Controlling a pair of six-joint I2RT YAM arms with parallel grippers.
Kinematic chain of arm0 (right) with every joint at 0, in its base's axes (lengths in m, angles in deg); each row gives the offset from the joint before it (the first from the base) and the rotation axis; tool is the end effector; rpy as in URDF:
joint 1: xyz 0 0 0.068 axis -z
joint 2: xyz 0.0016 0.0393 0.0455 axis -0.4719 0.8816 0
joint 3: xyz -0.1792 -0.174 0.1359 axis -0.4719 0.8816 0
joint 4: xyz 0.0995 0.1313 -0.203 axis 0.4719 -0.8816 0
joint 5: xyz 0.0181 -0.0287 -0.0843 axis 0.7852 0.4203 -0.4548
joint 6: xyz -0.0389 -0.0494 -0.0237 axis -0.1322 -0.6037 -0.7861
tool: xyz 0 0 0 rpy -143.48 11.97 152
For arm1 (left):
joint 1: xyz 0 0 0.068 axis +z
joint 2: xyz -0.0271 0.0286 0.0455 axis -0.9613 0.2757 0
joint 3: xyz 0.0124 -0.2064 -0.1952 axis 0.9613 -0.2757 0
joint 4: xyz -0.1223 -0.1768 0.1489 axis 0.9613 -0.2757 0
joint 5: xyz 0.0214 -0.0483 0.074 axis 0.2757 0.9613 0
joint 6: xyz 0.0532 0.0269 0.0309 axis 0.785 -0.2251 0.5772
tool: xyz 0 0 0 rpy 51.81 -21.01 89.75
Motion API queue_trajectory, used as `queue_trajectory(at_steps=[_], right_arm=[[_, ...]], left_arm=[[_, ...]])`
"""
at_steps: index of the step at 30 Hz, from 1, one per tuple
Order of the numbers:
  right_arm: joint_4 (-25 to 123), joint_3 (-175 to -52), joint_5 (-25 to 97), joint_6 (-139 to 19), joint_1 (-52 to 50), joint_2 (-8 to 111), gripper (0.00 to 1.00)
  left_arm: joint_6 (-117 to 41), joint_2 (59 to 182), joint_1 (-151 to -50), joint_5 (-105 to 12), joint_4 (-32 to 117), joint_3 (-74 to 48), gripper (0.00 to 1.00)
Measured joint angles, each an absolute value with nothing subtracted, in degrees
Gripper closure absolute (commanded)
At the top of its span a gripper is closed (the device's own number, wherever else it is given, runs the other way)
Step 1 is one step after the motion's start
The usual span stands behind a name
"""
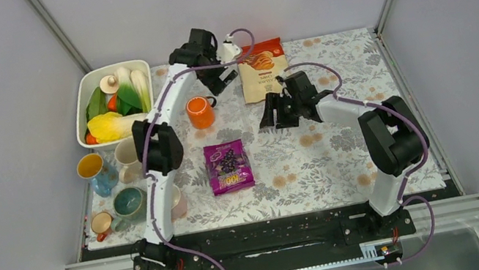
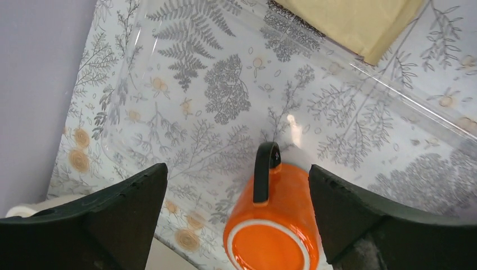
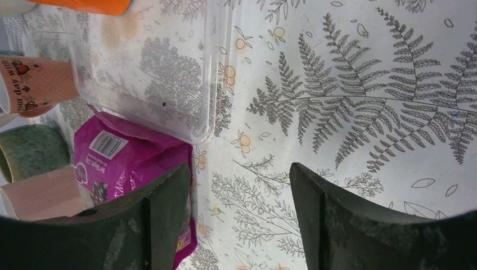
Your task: Turn the mug right side up
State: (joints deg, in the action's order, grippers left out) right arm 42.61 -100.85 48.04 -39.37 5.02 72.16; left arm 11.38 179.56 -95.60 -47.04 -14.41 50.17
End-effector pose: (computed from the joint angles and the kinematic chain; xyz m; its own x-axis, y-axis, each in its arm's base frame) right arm 0.3526 0.1706 0.1884 -0.8566 0.1077 -0.5045 -0.2163 0.8129 0.5407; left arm 0.4928 -0.2028 0.2706 -0.3294 0.7781 -0.5348 0.8042 0.5280 0.2729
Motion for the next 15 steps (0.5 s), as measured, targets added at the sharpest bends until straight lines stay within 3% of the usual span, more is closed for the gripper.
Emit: queue_trajectory(at_steps=[8,11,15], right_arm=[[42.59,-99.65,48.06,-39.77,5.5,72.16,0.25],[42.61,-99.43,48.04,-39.77,5.5,72.03,0.25],[42.59,-98.62,48.01,-39.79,5.5,71.57,0.25]], left_arm=[[16.01,189.31,-96.81,-55.5,-17.77,52.9,0.21],[16.76,191.67,-96.32,-57.21,-18.86,53.12,0.32],[17.7,191.56,-96.24,-57.62,-19.89,52.99,0.69]])
